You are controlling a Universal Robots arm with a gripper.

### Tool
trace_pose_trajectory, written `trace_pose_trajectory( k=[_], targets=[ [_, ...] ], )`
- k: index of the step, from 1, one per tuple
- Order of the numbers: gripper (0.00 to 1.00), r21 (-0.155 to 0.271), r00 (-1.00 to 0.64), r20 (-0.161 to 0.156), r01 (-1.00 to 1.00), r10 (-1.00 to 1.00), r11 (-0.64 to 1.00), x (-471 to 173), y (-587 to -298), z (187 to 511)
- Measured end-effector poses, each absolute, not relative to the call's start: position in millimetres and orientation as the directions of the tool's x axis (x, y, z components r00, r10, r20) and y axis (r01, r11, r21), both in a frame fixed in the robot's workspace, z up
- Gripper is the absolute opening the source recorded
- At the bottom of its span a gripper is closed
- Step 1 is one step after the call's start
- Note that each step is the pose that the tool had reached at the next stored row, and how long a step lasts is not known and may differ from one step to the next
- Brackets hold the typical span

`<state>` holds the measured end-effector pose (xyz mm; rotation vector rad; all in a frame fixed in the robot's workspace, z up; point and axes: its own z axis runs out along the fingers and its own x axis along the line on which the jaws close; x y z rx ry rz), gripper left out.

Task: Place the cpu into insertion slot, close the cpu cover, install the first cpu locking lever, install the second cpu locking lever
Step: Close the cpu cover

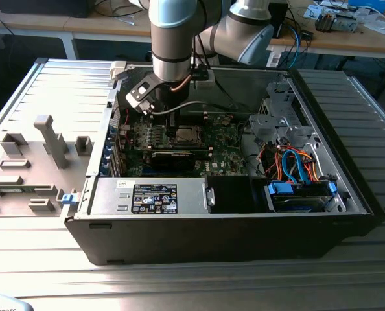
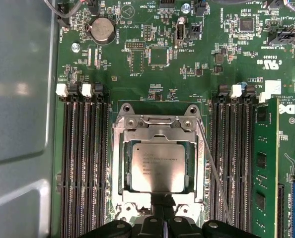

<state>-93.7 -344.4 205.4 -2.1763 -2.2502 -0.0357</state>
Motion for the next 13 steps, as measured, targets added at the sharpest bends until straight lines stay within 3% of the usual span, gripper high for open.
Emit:
trace_pose_trajectory(
  k=[13],
  targets=[
    [0.11, -0.013, -0.033, 0.023, 0.999, 0.999, 0.033, -67.9, -344.5, 222.9]
  ],
)
